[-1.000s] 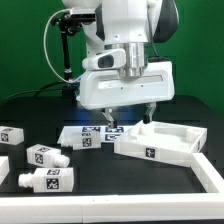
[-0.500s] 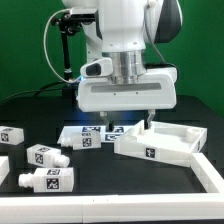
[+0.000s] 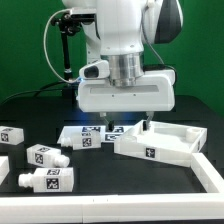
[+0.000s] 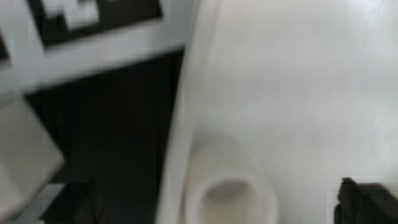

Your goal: Assemble one leg

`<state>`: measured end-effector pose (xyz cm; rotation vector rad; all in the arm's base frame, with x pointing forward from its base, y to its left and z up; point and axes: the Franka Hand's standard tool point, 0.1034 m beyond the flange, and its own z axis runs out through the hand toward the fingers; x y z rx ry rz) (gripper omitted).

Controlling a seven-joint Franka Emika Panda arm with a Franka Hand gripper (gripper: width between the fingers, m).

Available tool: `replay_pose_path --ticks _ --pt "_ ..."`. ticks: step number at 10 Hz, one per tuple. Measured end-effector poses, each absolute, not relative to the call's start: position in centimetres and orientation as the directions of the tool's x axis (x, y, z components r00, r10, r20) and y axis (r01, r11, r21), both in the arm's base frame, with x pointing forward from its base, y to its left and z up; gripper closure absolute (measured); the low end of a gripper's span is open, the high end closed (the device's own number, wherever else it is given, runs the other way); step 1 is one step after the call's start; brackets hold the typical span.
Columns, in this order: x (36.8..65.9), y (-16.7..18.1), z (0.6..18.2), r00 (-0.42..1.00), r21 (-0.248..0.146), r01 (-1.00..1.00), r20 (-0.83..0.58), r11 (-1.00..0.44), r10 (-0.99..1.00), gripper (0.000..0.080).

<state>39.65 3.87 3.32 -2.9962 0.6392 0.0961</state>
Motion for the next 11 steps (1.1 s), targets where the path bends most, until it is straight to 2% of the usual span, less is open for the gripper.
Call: replay_pose_path --ticks 2,3,6,8,9,10,11 --pt "38.6 3.5 1.9 0.85 -0.057 -0.522 -0.118 -0.851 -0.514 0.0151" --pt "38.4 4.1 1.3 0.859 -0.056 -0.508 -0.101 -0.859 -0.502 0.0151" --pt "38.5 4.4 1.0 0.87 -0.057 -0.492 -0.08 -0.869 -0.487 0.0151" --pt "38.5 4.4 1.0 0.87 -0.056 -0.491 -0.08 -0.869 -0.487 0.0422" --pt "38.5 4.4 1.0 0.87 -0.056 -0.491 -0.08 -0.869 -0.487 0.0422" --pt "38.5 4.4 0.9 0.87 -0.056 -0.492 -0.081 -0.869 -0.487 0.0599" --pt "38.5 4.4 0.9 0.87 -0.056 -0.492 -0.081 -0.869 -0.487 0.0599"
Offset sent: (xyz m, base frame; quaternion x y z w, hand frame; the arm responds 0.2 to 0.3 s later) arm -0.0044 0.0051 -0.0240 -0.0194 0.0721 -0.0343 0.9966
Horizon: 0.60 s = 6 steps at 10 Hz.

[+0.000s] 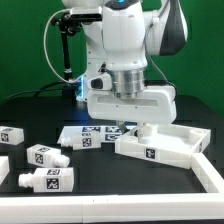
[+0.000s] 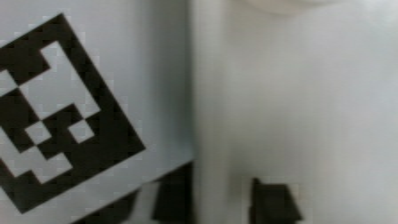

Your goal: Assemble one leg

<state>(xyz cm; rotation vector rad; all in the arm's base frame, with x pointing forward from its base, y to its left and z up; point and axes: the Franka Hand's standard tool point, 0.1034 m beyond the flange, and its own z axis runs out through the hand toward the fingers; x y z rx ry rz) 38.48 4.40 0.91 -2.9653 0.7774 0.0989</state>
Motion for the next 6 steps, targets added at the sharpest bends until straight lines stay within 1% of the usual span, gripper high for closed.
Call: replay_pose_path --ticks 1,2,3,5,6 --pt "38.4 4.1 0.9 0.864 -0.053 -0.501 -0.081 -0.864 -0.497 0.0731" --pt "38.5 3.8 0.9 0.863 -0.052 -0.503 -0.08 -0.863 -0.498 0.0738" --pt "38.5 2.7 1.5 0.892 -0.057 -0.447 -0.096 -0.893 -0.441 0.0738" --pt "39.4 0.5 4.0 0.904 -0.08 -0.421 -0.112 -0.904 -0.412 0.0743" --pt "40.7 -0.4 4.6 0.92 -0.096 -0.386 -0.118 -0.917 -0.375 0.0743"
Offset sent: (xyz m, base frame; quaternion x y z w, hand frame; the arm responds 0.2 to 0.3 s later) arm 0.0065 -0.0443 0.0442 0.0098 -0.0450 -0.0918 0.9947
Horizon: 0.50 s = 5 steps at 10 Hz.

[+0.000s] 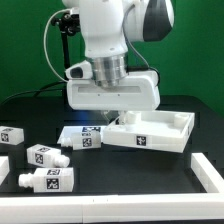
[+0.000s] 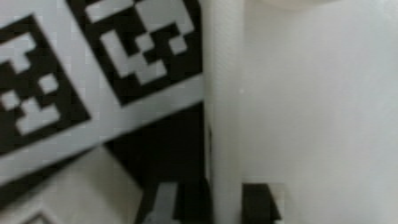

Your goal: Assemble one leg

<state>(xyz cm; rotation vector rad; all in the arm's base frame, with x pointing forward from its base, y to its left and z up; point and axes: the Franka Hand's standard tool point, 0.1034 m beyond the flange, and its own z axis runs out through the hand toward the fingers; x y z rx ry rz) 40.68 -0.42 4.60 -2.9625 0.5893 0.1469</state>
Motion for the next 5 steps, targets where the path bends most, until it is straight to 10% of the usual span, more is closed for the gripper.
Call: replay_pose_path --ticks 5 --pt "46.2 -1.8 5.0 0.996 -0.137 -0.089 -0.021 -0.987 -0.087 0.0742"
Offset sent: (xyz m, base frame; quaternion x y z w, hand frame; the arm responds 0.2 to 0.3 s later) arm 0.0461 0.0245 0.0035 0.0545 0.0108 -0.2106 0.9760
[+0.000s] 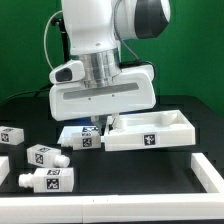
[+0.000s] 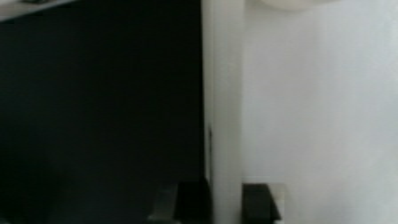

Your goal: Assemble one leg

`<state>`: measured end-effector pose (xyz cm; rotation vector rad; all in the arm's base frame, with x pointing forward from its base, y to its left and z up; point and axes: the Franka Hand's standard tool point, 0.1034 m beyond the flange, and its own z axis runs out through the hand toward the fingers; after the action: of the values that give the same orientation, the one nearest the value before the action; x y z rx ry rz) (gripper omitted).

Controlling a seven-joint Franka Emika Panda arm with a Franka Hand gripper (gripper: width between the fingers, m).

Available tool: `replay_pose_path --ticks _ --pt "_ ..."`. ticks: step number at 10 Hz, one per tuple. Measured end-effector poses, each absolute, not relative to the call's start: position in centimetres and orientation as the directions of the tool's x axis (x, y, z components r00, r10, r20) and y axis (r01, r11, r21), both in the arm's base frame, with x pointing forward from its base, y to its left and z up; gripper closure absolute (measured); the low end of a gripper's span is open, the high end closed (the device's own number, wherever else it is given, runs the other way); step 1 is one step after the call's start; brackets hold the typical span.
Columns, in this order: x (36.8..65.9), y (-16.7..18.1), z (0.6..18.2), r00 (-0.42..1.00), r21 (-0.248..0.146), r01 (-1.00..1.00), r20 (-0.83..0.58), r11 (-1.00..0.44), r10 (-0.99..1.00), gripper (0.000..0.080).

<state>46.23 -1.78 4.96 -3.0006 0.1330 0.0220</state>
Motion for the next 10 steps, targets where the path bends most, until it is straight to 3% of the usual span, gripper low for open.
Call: replay_pose_path --ticks 3,4,7,8,10 --pt "46.2 -1.9 4.8 0.996 -0.137 -0.089 -0.026 -0.987 -0.086 0.0742" --pt "46.9 -2.4 4.8 0.994 -0.155 -0.087 -0.078 -0.984 -0.075 0.0742" --pt "53.0 -3.5 4.4 0.99 -0.15 -0.097 -0.113 -0.984 -0.08 0.0742" --pt "52.8 -3.0 3.6 0.99 -0.146 -0.102 -0.114 -0.984 -0.085 0.0742" --pt "52.9 -3.2 3.7 0.99 -0.146 -0.101 -0.113 -0.984 -0.084 0.0742"
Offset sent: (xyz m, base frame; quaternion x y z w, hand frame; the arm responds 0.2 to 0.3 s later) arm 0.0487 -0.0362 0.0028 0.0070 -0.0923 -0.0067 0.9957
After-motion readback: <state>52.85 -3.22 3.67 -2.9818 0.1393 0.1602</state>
